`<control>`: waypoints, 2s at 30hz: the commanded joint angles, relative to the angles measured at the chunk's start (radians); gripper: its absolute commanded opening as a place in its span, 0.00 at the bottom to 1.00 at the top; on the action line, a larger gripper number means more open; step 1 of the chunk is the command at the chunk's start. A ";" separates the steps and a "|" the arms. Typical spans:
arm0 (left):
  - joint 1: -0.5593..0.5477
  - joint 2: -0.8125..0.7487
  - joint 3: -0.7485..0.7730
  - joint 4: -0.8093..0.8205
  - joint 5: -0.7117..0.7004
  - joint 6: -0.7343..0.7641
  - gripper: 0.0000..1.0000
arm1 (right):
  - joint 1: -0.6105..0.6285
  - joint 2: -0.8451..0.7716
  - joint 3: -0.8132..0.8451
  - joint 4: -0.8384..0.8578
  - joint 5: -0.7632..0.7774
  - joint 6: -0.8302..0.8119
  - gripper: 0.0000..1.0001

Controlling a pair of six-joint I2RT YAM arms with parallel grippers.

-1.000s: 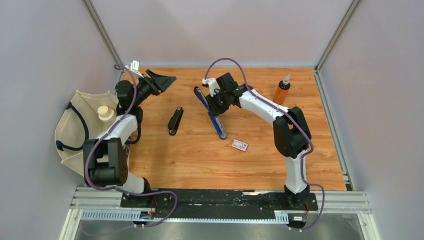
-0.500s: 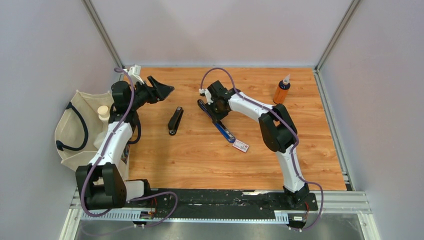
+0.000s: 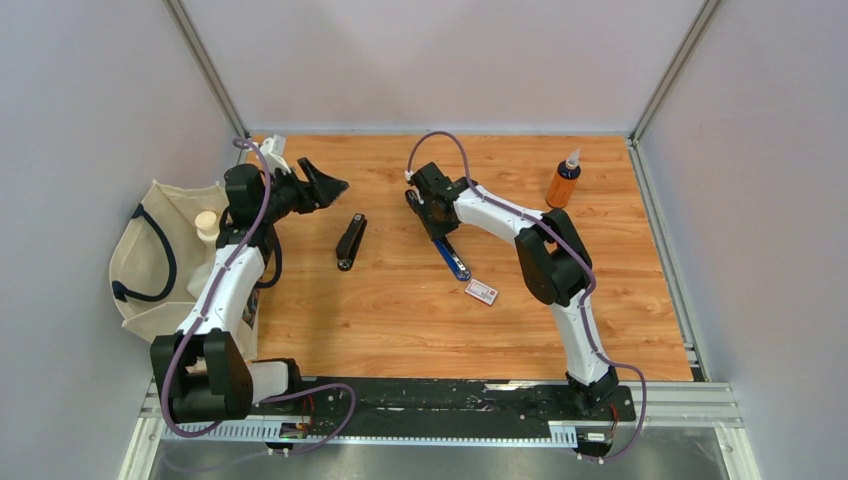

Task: Load the staples into the stapler

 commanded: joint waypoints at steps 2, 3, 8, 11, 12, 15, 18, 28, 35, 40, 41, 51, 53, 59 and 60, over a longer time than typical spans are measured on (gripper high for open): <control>0.004 -0.006 0.026 -0.007 -0.001 0.037 0.82 | 0.004 0.022 0.033 0.064 0.043 0.104 0.00; 0.003 -0.001 0.026 -0.007 0.002 0.036 0.83 | 0.004 0.023 0.030 0.067 0.038 0.113 0.00; 0.003 0.013 0.026 -0.004 0.007 0.037 0.83 | 0.008 0.034 0.027 0.067 0.025 0.148 0.00; 0.003 0.016 0.026 -0.007 0.005 0.040 0.83 | 0.009 0.037 0.027 0.069 0.024 0.141 0.00; 0.003 0.016 0.026 -0.009 0.005 0.043 0.83 | 0.009 0.036 0.028 0.069 0.021 0.142 0.00; 0.003 0.020 0.027 -0.015 0.005 0.057 0.84 | 0.009 0.023 0.025 0.067 0.021 0.136 0.03; 0.004 0.022 0.029 -0.024 0.005 0.072 0.84 | 0.009 -0.004 0.031 0.069 0.038 0.119 0.27; 0.004 0.062 0.128 -0.182 0.056 0.305 0.84 | 0.011 -0.111 0.036 0.072 0.028 0.044 0.63; 0.003 0.125 0.176 -0.380 0.043 0.534 0.85 | 0.008 -0.330 -0.064 0.101 -0.124 -0.115 0.75; 0.004 0.162 0.104 -0.369 0.062 0.542 0.85 | -0.011 -0.564 -0.209 0.092 -0.235 -0.261 0.83; 0.003 0.168 0.095 -0.372 0.062 0.542 0.85 | -0.021 -0.613 -0.246 0.096 -0.254 -0.287 0.83; 0.001 0.273 0.075 -0.399 0.109 0.520 0.86 | -0.089 -0.825 -0.416 0.033 -0.439 -0.416 0.86; -0.006 0.287 0.070 -0.414 0.097 0.533 0.86 | -0.089 -0.836 -0.439 0.024 -0.463 -0.433 0.87; -0.020 0.324 0.056 -0.432 0.073 0.543 0.87 | -0.111 -0.843 -0.479 0.027 -0.502 -0.465 0.87; -0.025 0.333 0.056 -0.435 0.073 0.566 0.87 | -0.114 -0.840 -0.481 0.029 -0.503 -0.467 0.87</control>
